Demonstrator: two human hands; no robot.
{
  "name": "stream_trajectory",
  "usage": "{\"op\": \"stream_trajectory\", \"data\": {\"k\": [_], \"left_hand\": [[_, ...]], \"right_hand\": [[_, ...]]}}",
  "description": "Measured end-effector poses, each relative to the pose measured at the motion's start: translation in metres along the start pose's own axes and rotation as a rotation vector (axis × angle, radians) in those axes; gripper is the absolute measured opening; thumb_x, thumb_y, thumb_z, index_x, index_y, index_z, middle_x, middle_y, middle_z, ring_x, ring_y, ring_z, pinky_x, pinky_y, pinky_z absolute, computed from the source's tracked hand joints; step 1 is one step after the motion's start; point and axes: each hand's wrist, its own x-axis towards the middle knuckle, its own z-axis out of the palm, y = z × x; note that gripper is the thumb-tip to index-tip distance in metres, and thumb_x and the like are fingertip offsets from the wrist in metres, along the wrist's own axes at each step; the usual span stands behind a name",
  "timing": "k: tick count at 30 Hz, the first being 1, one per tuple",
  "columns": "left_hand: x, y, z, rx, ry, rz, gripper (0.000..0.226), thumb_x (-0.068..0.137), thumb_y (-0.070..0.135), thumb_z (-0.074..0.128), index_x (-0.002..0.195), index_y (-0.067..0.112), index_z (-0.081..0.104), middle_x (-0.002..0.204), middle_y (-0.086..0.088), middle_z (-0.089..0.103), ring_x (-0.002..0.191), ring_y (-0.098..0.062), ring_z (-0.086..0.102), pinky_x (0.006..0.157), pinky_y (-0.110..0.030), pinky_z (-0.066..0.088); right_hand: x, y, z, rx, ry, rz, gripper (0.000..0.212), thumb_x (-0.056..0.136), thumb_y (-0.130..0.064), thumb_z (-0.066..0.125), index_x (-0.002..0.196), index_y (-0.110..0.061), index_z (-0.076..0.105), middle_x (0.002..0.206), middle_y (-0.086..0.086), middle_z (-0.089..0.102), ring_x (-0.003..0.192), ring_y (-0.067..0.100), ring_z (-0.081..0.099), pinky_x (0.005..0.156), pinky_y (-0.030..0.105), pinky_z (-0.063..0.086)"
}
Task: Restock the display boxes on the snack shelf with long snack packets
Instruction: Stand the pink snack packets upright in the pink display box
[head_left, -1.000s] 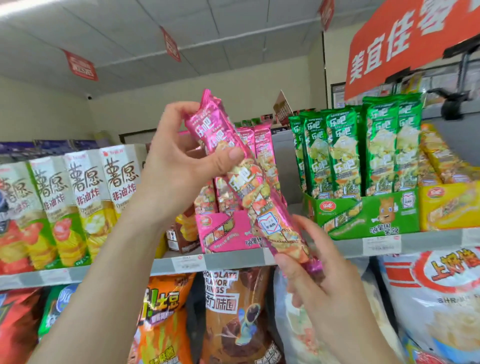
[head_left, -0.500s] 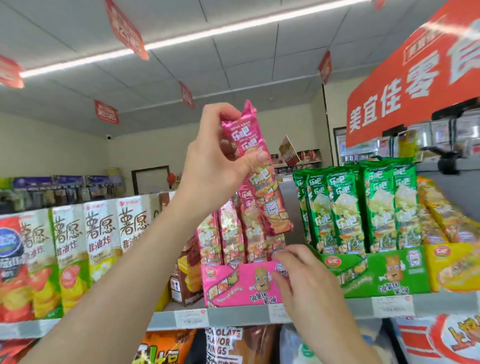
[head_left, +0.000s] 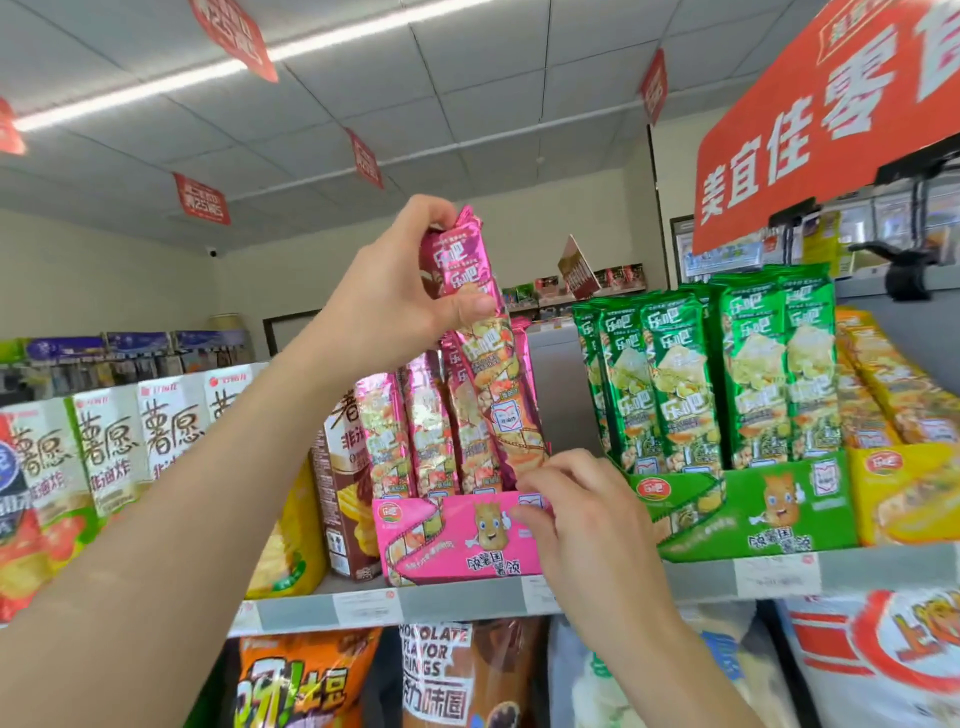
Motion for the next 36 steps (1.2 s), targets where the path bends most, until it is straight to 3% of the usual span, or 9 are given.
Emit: {"op": "stream_trajectory", "data": {"k": [3,5,13,19,22,25,28,32,36], "left_hand": [[0.003,-0.002,-0.003,0.043,-0.014,-0.009,0.057,0.076,0.035,0.078,0.119,0.025,0.042,0.085,0.008,0.064,0.078,-0.018,0.069,0.079,-0.049,0.057],[0.003,-0.001,-0.005,0.070,-0.028,-0.010,0.059,0.073,0.040,0.075,0.120,0.025,0.042,0.082,0.010,0.063,0.075,-0.013,0.068,0.077,-0.046,0.057],[-0.001,-0.006,-0.011,0.042,-0.051,-0.037,0.062,0.071,0.042,0.073,0.120,0.020,0.044,0.087,-0.004,0.066,0.080,-0.027,0.070,0.079,-0.053,0.056],[-0.005,-0.002,0.004,0.124,-0.103,-0.028,0.068,0.065,0.061,0.072,0.118,0.026,0.047,0.090,-0.001,0.068,0.081,-0.025,0.069,0.079,-0.052,0.055],[-0.014,-0.005,0.014,0.199,-0.059,-0.036,0.071,0.065,0.058,0.075,0.123,0.022,0.055,0.104,0.005,0.065,0.095,-0.021,0.062,0.090,-0.042,0.052],[-0.018,-0.006,0.018,0.410,-0.024,0.073,0.076,0.064,0.061,0.068,0.121,0.011,0.065,0.123,0.000,0.054,0.113,-0.020,0.041,0.095,-0.023,0.033],[-0.022,-0.006,0.021,0.528,-0.075,0.127,0.067,0.071,0.055,0.073,0.115,0.003,0.070,0.110,-0.010,0.064,0.106,-0.031,0.049,0.091,-0.032,0.036],[-0.029,-0.006,0.029,0.640,-0.104,0.151,0.067,0.073,0.053,0.069,0.119,0.006,0.067,0.104,-0.007,0.069,0.101,-0.031,0.056,0.089,-0.047,0.043],[-0.033,-0.008,0.034,0.665,-0.133,0.115,0.068,0.077,0.055,0.067,0.127,0.010,0.061,0.114,-0.003,0.065,0.109,-0.027,0.050,0.093,-0.042,0.034]], "right_hand": [[0.002,-0.003,0.007,0.000,0.015,-0.014,0.031,0.061,-0.009,0.091,0.087,-0.011,0.074,0.081,0.001,0.063,0.073,0.025,0.059,0.063,0.032,0.049],[0.000,-0.004,0.011,0.007,0.021,-0.007,0.032,0.063,-0.010,0.090,0.090,-0.012,0.074,0.083,0.000,0.063,0.075,0.023,0.058,0.066,0.026,0.041],[-0.001,0.000,0.012,0.042,0.053,-0.057,0.031,0.064,-0.012,0.090,0.090,-0.013,0.075,0.083,-0.001,0.063,0.076,0.020,0.058,0.064,0.027,0.047],[-0.002,0.004,0.012,0.101,0.049,-0.054,0.028,0.067,-0.011,0.088,0.092,-0.012,0.075,0.087,-0.001,0.064,0.079,0.020,0.059,0.066,0.028,0.049],[-0.002,0.005,0.013,0.119,0.044,-0.043,0.025,0.071,-0.011,0.085,0.091,-0.014,0.071,0.088,-0.003,0.062,0.081,0.017,0.054,0.069,0.022,0.042],[-0.004,0.004,0.015,0.176,0.061,-0.053,0.024,0.073,-0.008,0.083,0.092,-0.013,0.070,0.088,-0.001,0.061,0.084,0.017,0.053,0.071,0.020,0.038],[-0.007,0.003,0.014,0.251,0.062,-0.039,0.035,0.076,-0.008,0.081,0.104,-0.020,0.065,0.093,-0.004,0.057,0.081,0.015,0.059,0.066,0.026,0.050],[-0.003,0.005,0.009,0.289,0.070,-0.006,0.042,0.082,-0.010,0.073,0.115,-0.029,0.055,0.101,-0.007,0.046,0.077,0.008,0.058,0.057,0.030,0.052],[0.004,0.007,0.007,0.291,0.109,0.003,0.027,0.091,-0.010,0.060,0.117,-0.019,0.063,0.108,-0.007,0.059,0.092,0.010,0.057,0.074,0.031,0.051]]}}
